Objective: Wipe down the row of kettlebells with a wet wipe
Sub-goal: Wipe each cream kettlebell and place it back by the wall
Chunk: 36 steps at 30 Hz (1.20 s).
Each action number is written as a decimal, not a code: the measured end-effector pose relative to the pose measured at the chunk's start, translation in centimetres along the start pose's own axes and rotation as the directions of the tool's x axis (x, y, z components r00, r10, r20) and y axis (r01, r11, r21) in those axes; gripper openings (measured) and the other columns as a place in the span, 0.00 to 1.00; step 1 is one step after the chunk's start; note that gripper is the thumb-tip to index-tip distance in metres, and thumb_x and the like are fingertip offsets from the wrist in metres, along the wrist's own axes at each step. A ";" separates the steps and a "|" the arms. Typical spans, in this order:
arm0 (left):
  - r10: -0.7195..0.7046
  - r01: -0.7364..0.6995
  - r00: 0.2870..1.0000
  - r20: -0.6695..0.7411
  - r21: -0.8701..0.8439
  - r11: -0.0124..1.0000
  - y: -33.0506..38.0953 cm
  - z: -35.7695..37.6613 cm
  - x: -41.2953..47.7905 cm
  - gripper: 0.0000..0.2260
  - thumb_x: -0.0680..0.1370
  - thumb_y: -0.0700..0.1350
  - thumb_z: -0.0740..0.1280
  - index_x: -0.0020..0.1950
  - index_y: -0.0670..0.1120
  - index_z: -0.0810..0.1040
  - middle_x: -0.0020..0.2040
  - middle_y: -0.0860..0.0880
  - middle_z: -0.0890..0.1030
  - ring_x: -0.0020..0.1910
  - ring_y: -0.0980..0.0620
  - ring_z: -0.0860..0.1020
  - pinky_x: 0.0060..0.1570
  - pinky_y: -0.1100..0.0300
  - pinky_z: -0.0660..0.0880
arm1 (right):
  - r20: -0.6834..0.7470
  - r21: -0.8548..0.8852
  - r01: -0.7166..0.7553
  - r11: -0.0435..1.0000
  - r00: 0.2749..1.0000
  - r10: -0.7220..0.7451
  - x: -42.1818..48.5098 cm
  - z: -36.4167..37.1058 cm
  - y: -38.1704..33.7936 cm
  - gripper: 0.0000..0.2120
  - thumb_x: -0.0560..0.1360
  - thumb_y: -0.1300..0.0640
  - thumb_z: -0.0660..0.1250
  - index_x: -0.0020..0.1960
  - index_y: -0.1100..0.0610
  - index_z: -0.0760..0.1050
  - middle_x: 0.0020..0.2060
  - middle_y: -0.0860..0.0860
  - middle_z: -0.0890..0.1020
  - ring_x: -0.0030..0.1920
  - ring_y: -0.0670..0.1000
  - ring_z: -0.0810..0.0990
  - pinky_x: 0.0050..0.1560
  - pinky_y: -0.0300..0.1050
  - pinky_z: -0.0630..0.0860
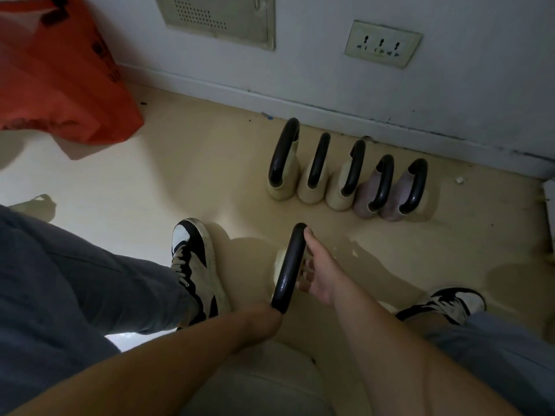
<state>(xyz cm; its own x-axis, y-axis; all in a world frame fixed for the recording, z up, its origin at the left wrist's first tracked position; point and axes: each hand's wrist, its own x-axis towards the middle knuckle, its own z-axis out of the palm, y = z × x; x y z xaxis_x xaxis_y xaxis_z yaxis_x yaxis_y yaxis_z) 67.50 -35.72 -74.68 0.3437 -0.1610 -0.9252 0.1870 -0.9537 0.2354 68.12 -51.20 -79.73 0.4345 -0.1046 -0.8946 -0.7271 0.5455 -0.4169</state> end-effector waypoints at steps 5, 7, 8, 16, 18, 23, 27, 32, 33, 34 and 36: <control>-0.103 0.003 0.973 -0.208 -0.431 0.902 -1.5 -3.9 1.9 0.20 0.84 0.48 0.54 0.65 0.35 0.75 0.61 0.36 0.78 0.57 0.40 0.78 0.59 0.52 0.75 | 0.061 0.044 -0.022 0.999 0.998 0.019 -0.2 0.0 0.3 0.59 0.58 0.23 0.75 0.81 0.46 0.61 0.79 0.54 0.64 0.77 0.58 0.65 0.63 0.64 0.77; -0.025 -0.096 0.972 -0.232 -0.497 0.862 0.0 -3.2 1.5 0.24 0.85 0.54 0.53 0.63 0.37 0.77 0.58 0.38 0.81 0.55 0.41 0.79 0.55 0.55 0.75 | 0.073 0.036 -0.031 0.999 0.997 0.029 -0.5 -0.1 0.2 0.58 0.58 0.24 0.77 0.80 0.47 0.63 0.78 0.54 0.66 0.74 0.57 0.69 0.61 0.65 0.79; 0.026 -0.141 0.973 -0.231 -0.498 0.856 1.1 -2.2 0.9 0.23 0.85 0.55 0.53 0.65 0.38 0.77 0.58 0.38 0.81 0.56 0.41 0.79 0.53 0.56 0.74 | 0.086 0.019 -0.046 0.999 0.995 0.044 -0.5 -0.2 0.2 0.56 0.59 0.25 0.77 0.79 0.49 0.64 0.76 0.54 0.69 0.71 0.56 0.73 0.60 0.65 0.80; 0.103 -0.254 0.934 -0.343 -0.431 0.866 2.8 1.0 0.0 0.23 0.85 0.54 0.49 0.69 0.43 0.73 0.57 0.40 0.81 0.56 0.42 0.79 0.60 0.49 0.76 | 0.214 -0.091 -0.083 0.992 0.972 0.101 0.1 -0.8 -0.5 0.57 0.56 0.24 0.77 0.77 0.52 0.69 0.74 0.54 0.73 0.71 0.54 0.75 0.54 0.60 0.84; 0.073 -0.198 0.966 -0.247 -0.530 0.824 3.5 0.0 0.4 0.24 0.85 0.56 0.47 0.70 0.43 0.71 0.58 0.42 0.80 0.55 0.44 0.79 0.54 0.54 0.77 | 0.203 -0.121 -0.069 0.990 0.975 0.092 0.5 -1.1 -0.6 0.56 0.56 0.24 0.78 0.76 0.50 0.70 0.74 0.52 0.73 0.74 0.54 0.73 0.60 0.64 0.81; -0.077 -0.073 0.983 -0.169 -0.731 0.678 4.6 -0.2 0.1 0.26 0.85 0.59 0.48 0.67 0.44 0.74 0.56 0.44 0.81 0.53 0.47 0.79 0.44 0.58 0.73 | 0.245 -0.140 -0.078 0.987 0.963 0.111 0.9 -1.8 -0.7 0.44 0.64 0.27 0.75 0.71 0.52 0.75 0.69 0.52 0.78 0.68 0.54 0.77 0.60 0.65 0.81; 0.049 -0.258 0.952 -0.304 -0.700 0.666 7.2 -1.8 0.1 0.22 0.84 0.60 0.51 0.60 0.48 0.76 0.49 0.48 0.82 0.52 0.48 0.80 0.56 0.51 0.76 | 0.322 -0.194 -0.046 0.980 0.941 0.108 0.8 -1.8 -0.9 0.41 0.64 0.20 0.68 0.72 0.39 0.75 0.74 0.45 0.73 0.75 0.48 0.69 0.63 0.65 0.78; 0.451 -0.490 0.789 -0.417 0.015 0.872 8.3 -4.0 3.7 0.24 0.84 0.57 0.49 0.75 0.45 0.64 0.65 0.45 0.77 0.58 0.50 0.78 0.57 0.57 0.74 | 0.281 -0.138 -0.145 0.980 0.943 0.179 1.7 -2.7 0.2 0.44 0.67 0.18 0.60 0.77 0.37 0.67 0.82 0.41 0.59 0.80 0.49 0.57 0.60 0.68 0.79; 0.496 -0.484 0.765 -0.411 0.139 0.864 8.3 -4.5 5.0 0.23 0.85 0.56 0.49 0.73 0.44 0.67 0.65 0.44 0.77 0.58 0.50 0.77 0.57 0.58 0.72 | 0.306 -0.109 -0.144 0.984 0.937 0.171 1.6 -2.8 0.2 0.42 0.69 0.18 0.57 0.79 0.36 0.63 0.83 0.40 0.55 0.82 0.48 0.52 0.62 0.68 0.78; 0.491 -0.442 0.776 -0.397 0.213 0.871 8.7 -5.2 5.9 0.22 0.85 0.56 0.49 0.68 0.43 0.72 0.62 0.44 0.78 0.55 0.48 0.77 0.53 0.58 0.71 | 0.324 -0.095 -0.144 0.985 0.931 0.168 1.6 -2.8 0.2 0.40 0.71 0.19 0.52 0.79 0.34 0.61 0.83 0.40 0.52 0.83 0.47 0.47 0.64 0.69 0.76; 0.422 -0.336 0.844 -0.330 0.288 0.897 10.1 -6.8 7.8 0.24 0.85 0.56 0.47 0.61 0.43 0.76 0.57 0.42 0.80 0.53 0.45 0.78 0.51 0.56 0.71 | 0.351 -0.081 -0.150 0.985 0.921 0.169 1.5 -2.9 -0.2 0.37 0.73 0.20 0.43 0.79 0.30 0.58 0.83 0.40 0.49 0.83 0.46 0.45 0.67 0.69 0.73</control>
<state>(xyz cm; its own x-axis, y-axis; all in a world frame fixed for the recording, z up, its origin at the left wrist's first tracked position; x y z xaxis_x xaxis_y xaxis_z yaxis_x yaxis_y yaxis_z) 78.27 -44.85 -77.51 0.6728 -0.4550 -0.5834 -0.2127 -0.8742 0.4366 67.34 -53.88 -81.45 0.4637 0.2881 -0.8379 -0.8247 0.4859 -0.2893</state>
